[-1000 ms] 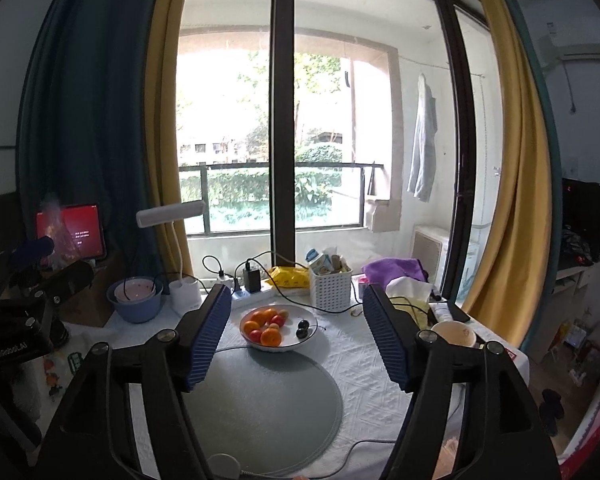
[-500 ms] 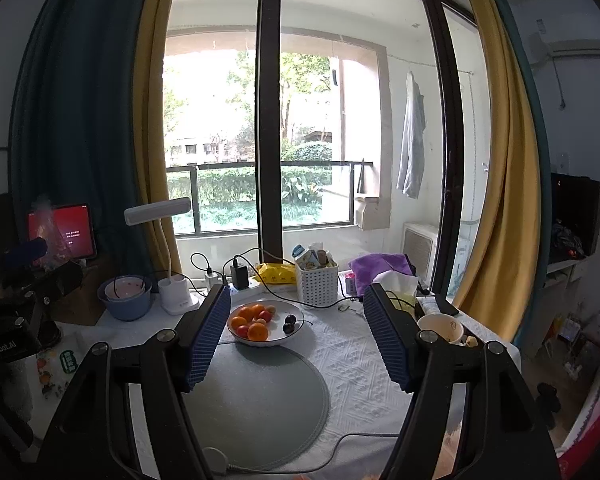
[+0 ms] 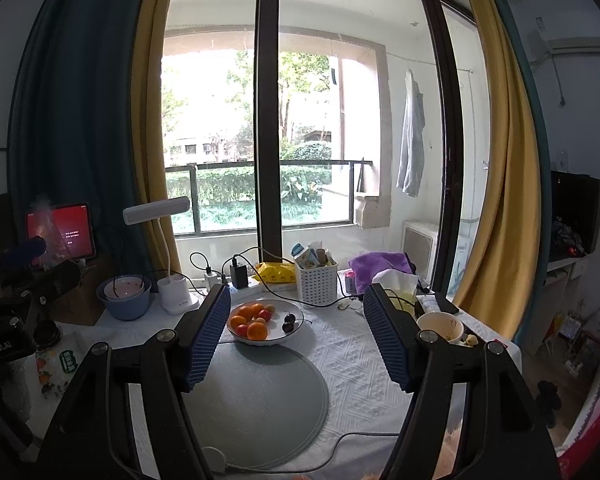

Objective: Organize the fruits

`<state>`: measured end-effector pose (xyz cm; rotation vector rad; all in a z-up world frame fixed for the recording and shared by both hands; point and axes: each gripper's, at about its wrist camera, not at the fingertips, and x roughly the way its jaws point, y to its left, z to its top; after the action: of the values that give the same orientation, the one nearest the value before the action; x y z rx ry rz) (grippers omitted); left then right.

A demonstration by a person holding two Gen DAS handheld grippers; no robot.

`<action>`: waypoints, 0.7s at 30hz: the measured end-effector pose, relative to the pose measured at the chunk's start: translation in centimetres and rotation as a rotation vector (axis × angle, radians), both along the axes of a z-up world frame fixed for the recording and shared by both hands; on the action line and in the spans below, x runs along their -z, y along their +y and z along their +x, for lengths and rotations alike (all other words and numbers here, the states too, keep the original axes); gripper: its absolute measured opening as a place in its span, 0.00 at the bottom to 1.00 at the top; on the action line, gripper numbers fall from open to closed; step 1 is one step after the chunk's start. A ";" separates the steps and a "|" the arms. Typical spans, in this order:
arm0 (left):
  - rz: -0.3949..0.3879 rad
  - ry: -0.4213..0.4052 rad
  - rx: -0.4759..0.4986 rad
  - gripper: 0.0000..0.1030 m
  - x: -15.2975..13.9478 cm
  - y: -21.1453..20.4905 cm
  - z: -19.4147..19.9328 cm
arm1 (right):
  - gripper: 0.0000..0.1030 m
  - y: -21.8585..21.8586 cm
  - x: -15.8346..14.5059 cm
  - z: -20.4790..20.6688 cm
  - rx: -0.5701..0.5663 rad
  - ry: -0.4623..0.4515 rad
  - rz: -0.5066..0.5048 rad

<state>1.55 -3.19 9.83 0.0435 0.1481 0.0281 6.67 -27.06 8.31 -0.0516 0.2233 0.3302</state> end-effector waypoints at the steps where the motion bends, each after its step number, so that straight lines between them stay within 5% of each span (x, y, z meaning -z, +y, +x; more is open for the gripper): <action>1: -0.002 -0.001 0.002 0.94 0.0 0.0 0.0 | 0.70 0.0 0.0 0.0 -0.001 0.000 0.000; 21: 0.002 -0.009 0.017 0.94 -0.2 -0.4 -0.3 | 0.70 -0.1 0.0 -0.1 -0.002 0.003 0.000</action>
<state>1.30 -3.55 9.99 0.0467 0.1388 0.0113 6.54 -27.19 8.28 -0.0512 0.2260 0.3321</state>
